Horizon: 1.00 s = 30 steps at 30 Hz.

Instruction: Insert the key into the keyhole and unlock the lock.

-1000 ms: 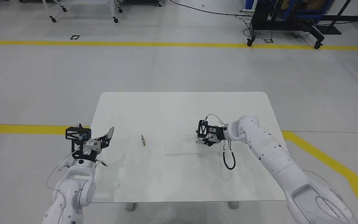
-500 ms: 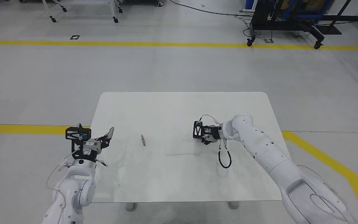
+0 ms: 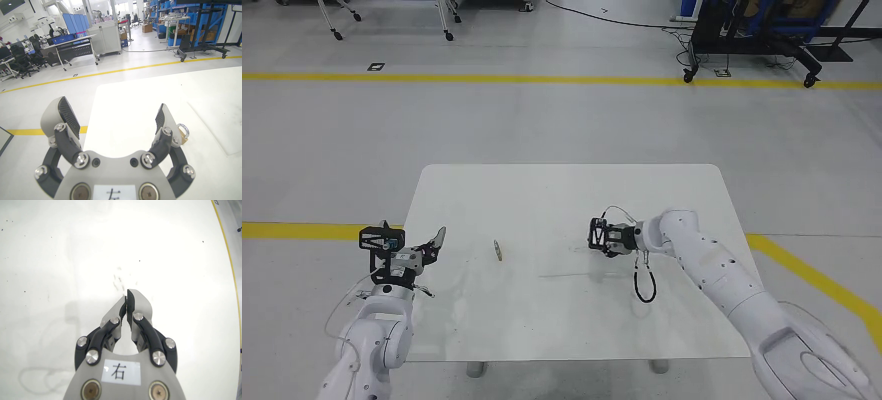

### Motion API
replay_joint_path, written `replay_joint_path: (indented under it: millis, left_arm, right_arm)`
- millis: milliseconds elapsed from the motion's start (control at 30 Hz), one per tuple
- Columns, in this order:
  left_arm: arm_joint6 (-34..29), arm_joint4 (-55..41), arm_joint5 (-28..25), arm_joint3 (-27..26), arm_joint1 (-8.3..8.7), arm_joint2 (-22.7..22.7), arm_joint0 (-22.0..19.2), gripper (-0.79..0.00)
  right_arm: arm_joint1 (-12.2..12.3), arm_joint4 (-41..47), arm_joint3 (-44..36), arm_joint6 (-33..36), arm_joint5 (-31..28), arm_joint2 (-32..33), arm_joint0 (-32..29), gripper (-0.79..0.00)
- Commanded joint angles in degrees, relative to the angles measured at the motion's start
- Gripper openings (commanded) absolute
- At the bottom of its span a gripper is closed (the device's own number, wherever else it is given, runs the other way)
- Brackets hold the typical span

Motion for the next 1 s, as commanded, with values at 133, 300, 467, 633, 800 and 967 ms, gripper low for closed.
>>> replay_joint_path:
  millis: [133, 300, 467, 633, 800, 967]
  left_arm:
    - [0.0, 0.0, 0.0, 0.0, 0.0, 0.0, 0.0, 0.0]
    - [0.0, 0.0, 0.0, 0.0, 0.0, 0.0, 0.0, 0.0]
    - [0.0, 0.0, 0.0, 0.0, 0.0, 0.0, 0.0, 0.0]
    - [0.0, 0.0, 0.0, 0.0, 0.0, 0.0, 0.0, 0.0]
    - [0.0, 0.0, 0.0, 0.0, 0.0, 0.0, 0.0, 0.0]
    - [0.0, 0.0, 0.0, 0.0, 0.0, 0.0, 0.0, 0.0]
  right_arm:
    - [2.0, -0.2, -5.4, -3.9, 1.3, 4.0, -3.7, -0.785]
    - [3.6, 3.4, -9.0, -10.8, 2.3, 9.1, -7.9, -0.785]
    - [4.2, 11.2, -9.8, -15.8, 0.6, 12.6, -10.9, -0.785]
    - [4.2, 14.5, -9.3, -14.0, 1.5, 13.3, -11.4, -0.785]
    - [4.2, 14.5, -9.3, -14.0, 1.5, 13.3, -11.4, -0.785]
    - [4.2, 14.5, -9.3, -14.0, 1.5, 13.3, -11.4, -0.785]
